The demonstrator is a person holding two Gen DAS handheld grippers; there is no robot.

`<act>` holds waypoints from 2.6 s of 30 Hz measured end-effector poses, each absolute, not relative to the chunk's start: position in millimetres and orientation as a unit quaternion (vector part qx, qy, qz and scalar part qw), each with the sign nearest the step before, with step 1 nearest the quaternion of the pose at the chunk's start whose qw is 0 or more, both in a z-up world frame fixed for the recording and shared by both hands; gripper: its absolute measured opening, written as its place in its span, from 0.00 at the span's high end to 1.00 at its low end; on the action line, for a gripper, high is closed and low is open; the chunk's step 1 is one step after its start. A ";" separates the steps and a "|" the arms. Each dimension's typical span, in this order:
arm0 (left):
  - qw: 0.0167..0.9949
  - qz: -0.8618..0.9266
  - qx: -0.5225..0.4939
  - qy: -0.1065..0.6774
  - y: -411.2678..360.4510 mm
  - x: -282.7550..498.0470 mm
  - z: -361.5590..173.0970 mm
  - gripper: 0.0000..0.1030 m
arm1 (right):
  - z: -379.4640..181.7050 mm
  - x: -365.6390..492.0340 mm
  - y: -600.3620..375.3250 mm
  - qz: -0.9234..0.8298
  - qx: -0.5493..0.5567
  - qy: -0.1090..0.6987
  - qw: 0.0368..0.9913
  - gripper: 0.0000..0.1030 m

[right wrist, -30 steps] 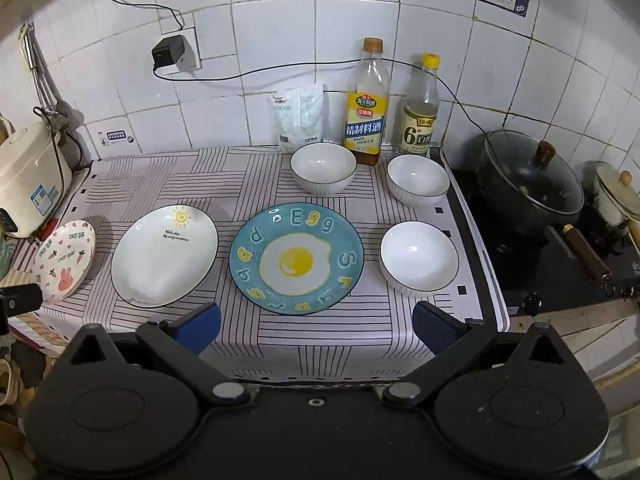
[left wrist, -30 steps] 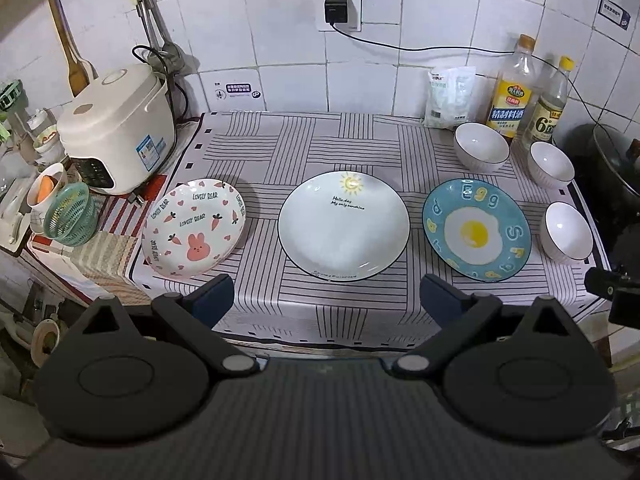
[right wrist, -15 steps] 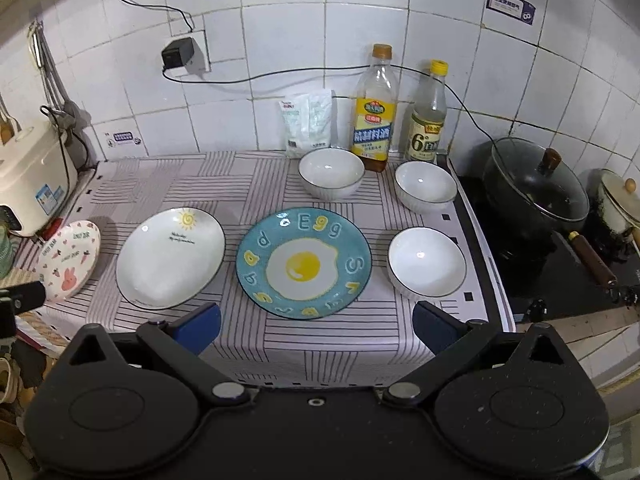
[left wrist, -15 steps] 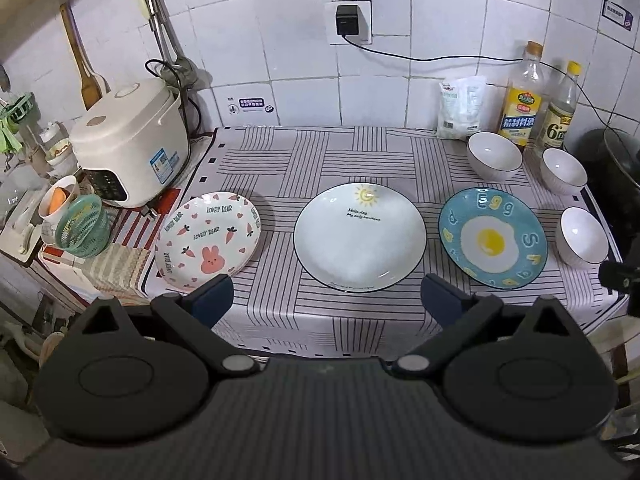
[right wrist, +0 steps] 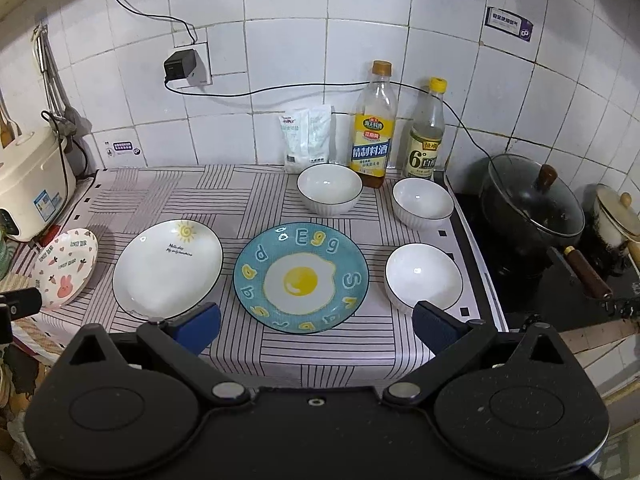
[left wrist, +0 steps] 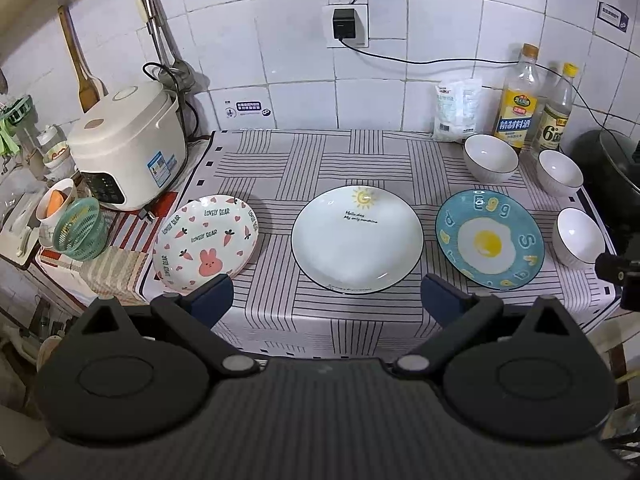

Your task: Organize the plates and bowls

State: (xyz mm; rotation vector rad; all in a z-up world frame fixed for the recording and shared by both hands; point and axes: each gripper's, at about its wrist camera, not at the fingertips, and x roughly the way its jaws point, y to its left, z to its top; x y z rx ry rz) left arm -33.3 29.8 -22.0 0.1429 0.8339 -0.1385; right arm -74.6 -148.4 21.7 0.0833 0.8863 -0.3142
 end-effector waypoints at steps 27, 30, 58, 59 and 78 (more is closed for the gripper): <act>0.911 -0.085 0.052 0.401 31.8 -8.6 -26.3 0.02 | 14.1 -67.0 -161.2 -0.051 0.069 0.316 0.945 0.00; 0.905 -0.071 0.027 0.418 40.1 4.3 -56.7 0.05 | -7.0 -57.2 -173.8 -0.006 0.114 0.279 0.954 0.00; 0.869 -0.055 -0.017 0.492 71.3 153.2 -222.7 0.13 | -214.5 75.0 -116.8 0.067 0.333 0.446 0.828 0.27; 0.866 -0.056 -0.022 0.497 73.4 158.6 -224.3 0.16 | -216.2 77.4 -116.9 0.062 0.335 0.445 0.828 0.28; 0.847 -0.084 -0.031 0.524 69.8 180.9 -242.0 0.67 | -231.6 80.3 -130.2 0.028 0.317 0.439 0.840 0.81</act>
